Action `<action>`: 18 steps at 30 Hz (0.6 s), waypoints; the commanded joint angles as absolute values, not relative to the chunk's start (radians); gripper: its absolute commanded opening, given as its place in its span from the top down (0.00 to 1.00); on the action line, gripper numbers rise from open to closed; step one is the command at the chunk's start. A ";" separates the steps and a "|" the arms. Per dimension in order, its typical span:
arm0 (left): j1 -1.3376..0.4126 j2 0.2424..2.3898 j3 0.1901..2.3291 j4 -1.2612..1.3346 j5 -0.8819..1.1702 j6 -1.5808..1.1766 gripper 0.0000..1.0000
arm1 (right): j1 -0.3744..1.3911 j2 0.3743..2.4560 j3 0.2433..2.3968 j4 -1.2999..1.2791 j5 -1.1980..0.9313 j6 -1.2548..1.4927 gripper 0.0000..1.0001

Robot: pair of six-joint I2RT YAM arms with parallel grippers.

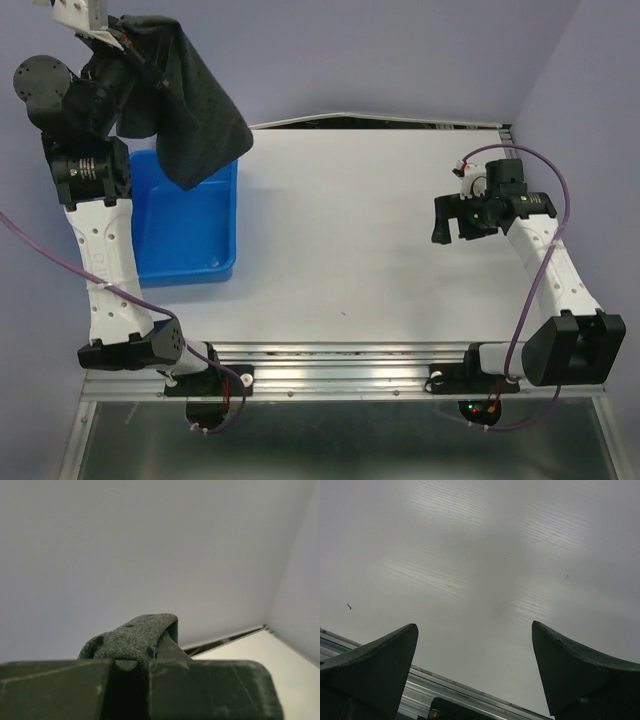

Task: Fold and stack the skirts
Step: Move the skirt to the center of the board

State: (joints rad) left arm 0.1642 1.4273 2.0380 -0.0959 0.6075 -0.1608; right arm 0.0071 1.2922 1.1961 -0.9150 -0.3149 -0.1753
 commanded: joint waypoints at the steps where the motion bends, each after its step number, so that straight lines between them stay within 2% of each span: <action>1: 0.011 1.448 2.063 0.247 0.692 -0.291 1.00 | 0.006 1.253 1.244 -0.888 -0.327 -0.149 0.00; 4: -0.084 1.479 2.115 0.296 0.693 -0.304 1.00 | 0.006 1.252 1.246 -0.885 -0.324 -0.141 0.00; 7: -0.182 1.493 2.070 0.293 0.715 -0.293 1.00 | 0.006 1.255 1.246 -0.879 -0.319 -0.130 0.00; 14: -0.377 1.511 1.763 0.158 0.787 -0.207 1.00 | 0.006 1.272 1.267 -0.879 -0.310 -0.132 0.00; 17: -0.480 1.554 1.736 -0.056 0.763 -0.057 1.00 | 0.006 1.273 1.267 -0.884 -0.298 -0.155 0.00; 18: -0.506 1.572 1.755 -0.218 0.744 0.086 1.00 | 0.006 1.273 1.269 -0.888 -0.288 -0.166 0.00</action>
State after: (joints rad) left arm -0.4149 1.5612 1.7348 0.0273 0.7406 -0.1867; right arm 0.0071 1.2835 1.2186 -0.9104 -0.3099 -0.1402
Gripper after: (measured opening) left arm 0.055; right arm 0.999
